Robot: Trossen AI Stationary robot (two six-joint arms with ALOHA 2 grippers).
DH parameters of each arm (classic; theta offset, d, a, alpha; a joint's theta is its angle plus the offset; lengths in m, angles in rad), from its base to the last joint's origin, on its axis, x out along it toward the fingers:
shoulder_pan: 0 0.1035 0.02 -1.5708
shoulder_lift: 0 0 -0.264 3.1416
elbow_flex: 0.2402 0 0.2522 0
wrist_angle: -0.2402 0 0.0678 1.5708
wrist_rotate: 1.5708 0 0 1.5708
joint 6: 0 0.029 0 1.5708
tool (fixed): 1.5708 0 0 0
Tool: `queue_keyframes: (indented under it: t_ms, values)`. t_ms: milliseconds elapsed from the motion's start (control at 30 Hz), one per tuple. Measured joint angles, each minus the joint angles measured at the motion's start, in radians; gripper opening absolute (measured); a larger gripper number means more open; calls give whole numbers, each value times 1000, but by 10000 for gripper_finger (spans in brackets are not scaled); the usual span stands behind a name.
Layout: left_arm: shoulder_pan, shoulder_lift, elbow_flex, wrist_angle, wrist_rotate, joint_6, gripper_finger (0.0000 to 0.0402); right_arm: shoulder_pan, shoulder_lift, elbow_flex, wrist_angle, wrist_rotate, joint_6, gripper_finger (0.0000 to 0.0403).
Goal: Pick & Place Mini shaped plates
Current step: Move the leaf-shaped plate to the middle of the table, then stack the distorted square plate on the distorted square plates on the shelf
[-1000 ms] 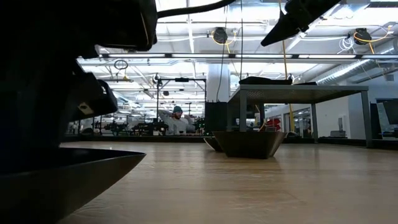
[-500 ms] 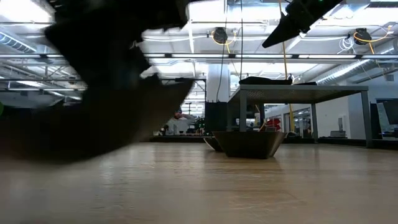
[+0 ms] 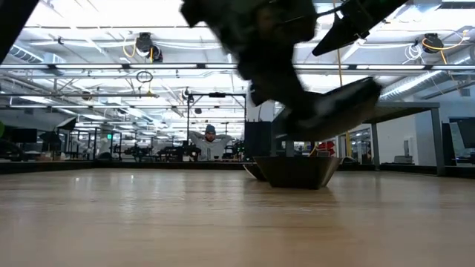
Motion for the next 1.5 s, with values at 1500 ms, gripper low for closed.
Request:
queue_keyframes:
  t_ms: [1500]
  values:
    - [9, 25, 172, -88, -7, -158, 115, 0, -142, 0, -24, -315, 79, 141]
